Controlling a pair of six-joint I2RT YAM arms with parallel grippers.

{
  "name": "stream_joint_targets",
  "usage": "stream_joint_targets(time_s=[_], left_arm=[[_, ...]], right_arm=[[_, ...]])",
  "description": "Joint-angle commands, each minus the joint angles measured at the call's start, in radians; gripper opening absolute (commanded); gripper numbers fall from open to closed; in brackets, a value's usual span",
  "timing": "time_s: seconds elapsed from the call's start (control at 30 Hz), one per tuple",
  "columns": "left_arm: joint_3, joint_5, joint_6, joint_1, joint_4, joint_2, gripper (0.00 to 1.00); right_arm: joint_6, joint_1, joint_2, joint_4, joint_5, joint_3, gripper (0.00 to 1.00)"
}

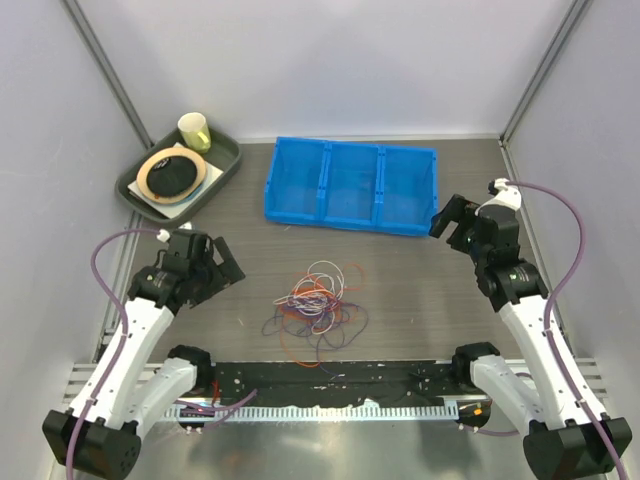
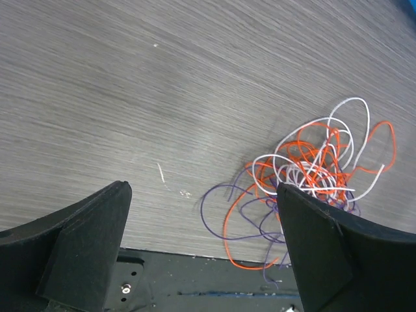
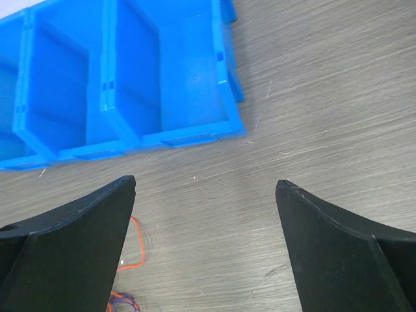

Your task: Untangle the cables

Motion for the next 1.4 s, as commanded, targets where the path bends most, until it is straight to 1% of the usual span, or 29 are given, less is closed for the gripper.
stream_joint_targets(time_s=[0.0, 0.03, 0.13, 0.2, 0.27, 0.3, 0.37, 0.4, 0.5, 0.6, 0.73, 0.77, 0.87, 0.93, 0.97, 1.03, 1.07, 1.13, 1.17, 1.27, 1.3, 1.33, 1.37], left_arm=[[-0.049, 0.135, -0.023, -0.001, 0.067, -0.044, 1.0], [-0.061, 0.166, -0.026, -0.001, 0.087, -0.041, 1.0], [-0.099, 0.263, -0.049, -0.002, 0.196, -0.009, 1.0], [-0.109, 0.309, -0.056, -0.025, 0.242, 0.037, 1.0], [-0.106, 0.301, -0.076, -0.057, 0.296, 0.092, 1.0], [-0.099, 0.281, -0.083, -0.096, 0.314, 0.116, 1.0], [-0.086, 0.258, -0.095, -0.137, 0.362, 0.162, 1.0], [-0.069, 0.255, -0.096, -0.166, 0.375, 0.222, 1.0], [-0.031, 0.255, -0.093, -0.197, 0.415, 0.335, 1.0], [0.0, 0.255, -0.078, -0.226, 0.431, 0.408, 0.99], [0.025, 0.237, -0.073, -0.257, 0.446, 0.518, 0.92], [0.029, 0.24, -0.073, -0.262, 0.449, 0.538, 0.87], [0.049, 0.244, -0.07, -0.277, 0.451, 0.594, 0.76], [0.059, 0.257, -0.069, -0.288, 0.463, 0.614, 0.67], [0.063, 0.258, -0.069, -0.291, 0.466, 0.627, 0.57], [0.069, 0.261, -0.069, -0.298, 0.466, 0.638, 0.43], [0.075, 0.263, -0.07, -0.3, 0.468, 0.644, 0.28], [0.08, 0.267, -0.07, -0.301, 0.465, 0.643, 0.12], [0.089, 0.269, -0.069, -0.301, 0.463, 0.632, 0.0], [0.133, 0.223, -0.035, -0.301, 0.428, 0.602, 0.0], [0.15, 0.2, -0.024, -0.304, 0.41, 0.574, 0.0], [0.164, 0.159, -0.014, -0.305, 0.379, 0.556, 0.0], [0.187, 0.146, 0.009, -0.306, 0.367, 0.537, 0.0]], right_arm=[[-0.001, -0.001, -0.043, 0.002, -0.117, 0.01, 0.95], [-0.004, -0.003, -0.046, 0.002, -0.197, 0.007, 0.96], [0.008, -0.001, -0.047, 0.049, -0.336, -0.028, 0.96], [0.045, -0.001, -0.031, 0.072, -0.362, -0.049, 0.96], [0.051, -0.003, -0.014, 0.066, -0.404, -0.059, 0.96], [0.056, -0.001, 0.003, 0.062, -0.419, -0.068, 0.96], [0.056, 0.0, 0.014, 0.063, -0.475, -0.085, 0.95], [0.056, 0.0, 0.016, 0.063, -0.48, -0.102, 0.95], [0.06, 0.0, 0.017, 0.065, -0.491, -0.141, 0.94], [0.079, 0.002, 0.02, 0.1, -0.523, -0.18, 0.93], [0.086, 0.005, 0.051, 0.124, -0.499, -0.206, 0.91], [0.082, 0.005, 0.063, 0.121, -0.497, -0.206, 0.91], [0.073, 0.006, 0.077, 0.118, -0.497, -0.211, 0.91], [0.07, 0.008, 0.086, 0.117, -0.497, -0.211, 0.91], [0.07, 0.006, 0.088, 0.117, -0.497, -0.212, 0.91], [0.07, 0.006, 0.094, 0.121, -0.497, -0.218, 0.9], [0.068, 0.011, 0.095, 0.126, -0.505, -0.22, 0.9], [0.062, 0.02, 0.109, 0.129, -0.513, -0.22, 0.9], [0.057, 0.046, 0.115, 0.13, -0.511, -0.22, 0.89], [0.042, 0.12, 0.154, 0.13, -0.497, -0.205, 0.88], [0.037, 0.184, 0.163, 0.127, -0.461, -0.191, 0.88], [0.033, 0.213, 0.175, 0.129, -0.439, -0.185, 0.88], [0.028, 0.241, 0.193, 0.132, -0.416, -0.179, 0.88]])
